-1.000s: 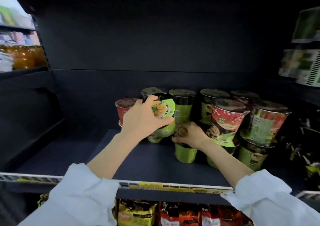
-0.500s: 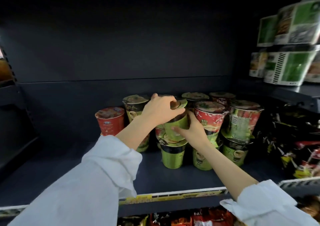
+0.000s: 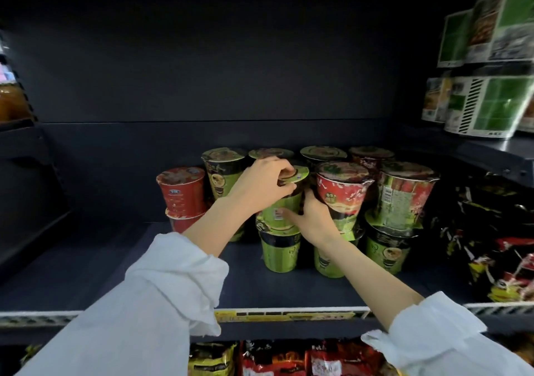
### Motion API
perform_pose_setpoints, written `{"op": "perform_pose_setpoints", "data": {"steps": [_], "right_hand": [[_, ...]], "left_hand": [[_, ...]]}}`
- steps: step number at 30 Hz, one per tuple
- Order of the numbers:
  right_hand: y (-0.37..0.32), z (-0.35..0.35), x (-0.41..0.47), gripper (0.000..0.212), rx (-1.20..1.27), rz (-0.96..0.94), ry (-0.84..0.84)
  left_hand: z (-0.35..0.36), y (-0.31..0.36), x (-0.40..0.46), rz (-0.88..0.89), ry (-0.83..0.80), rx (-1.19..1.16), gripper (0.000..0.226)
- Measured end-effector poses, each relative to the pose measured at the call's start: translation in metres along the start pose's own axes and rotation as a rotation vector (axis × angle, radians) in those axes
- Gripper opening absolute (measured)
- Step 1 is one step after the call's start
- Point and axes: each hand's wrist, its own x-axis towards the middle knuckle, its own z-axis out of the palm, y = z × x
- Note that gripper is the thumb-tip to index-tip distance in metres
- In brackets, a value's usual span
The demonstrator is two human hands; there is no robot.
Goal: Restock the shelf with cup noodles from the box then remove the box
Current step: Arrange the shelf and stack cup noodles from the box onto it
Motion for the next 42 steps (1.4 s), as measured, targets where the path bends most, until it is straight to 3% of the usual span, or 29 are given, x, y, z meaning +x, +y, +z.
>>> {"op": "perform_pose_setpoints", "data": {"steps": [8,13,18,27,37,42], "right_hand": [[-0.006,-0.023,-0.031,0.055,0.087,0.004,-0.034],[-0.009,-0.056,-0.092,0.026,0.086,-0.058,-0.049],[0.009,-0.093,-0.180,0.015,0.024,-0.060,-0.057],[0.083,-0.158,-0.361,0.021,-0.188,0.172,-0.121],[0.225,-0.245,-0.471,0.027,-0.402,0.432,-0.221],[0.295,-0.260,-0.486,0.068,-0.520,0.448,-0.421]], "left_hand": [[-0.003,0.024,-0.043,-0.071,0.169,0.066,0.028],[-0.003,0.055,-0.086,-0.125,0.079,-0.095,0.014],[0.015,0.110,-0.153,-0.176,0.019,-0.227,0.017],[0.087,0.262,-0.261,-0.154,-0.214,-0.377,0.016],[0.178,0.425,-0.286,0.005,-0.522,-0.343,0.023],[0.231,0.475,-0.282,0.075,-0.690,-0.025,0.035]]}}
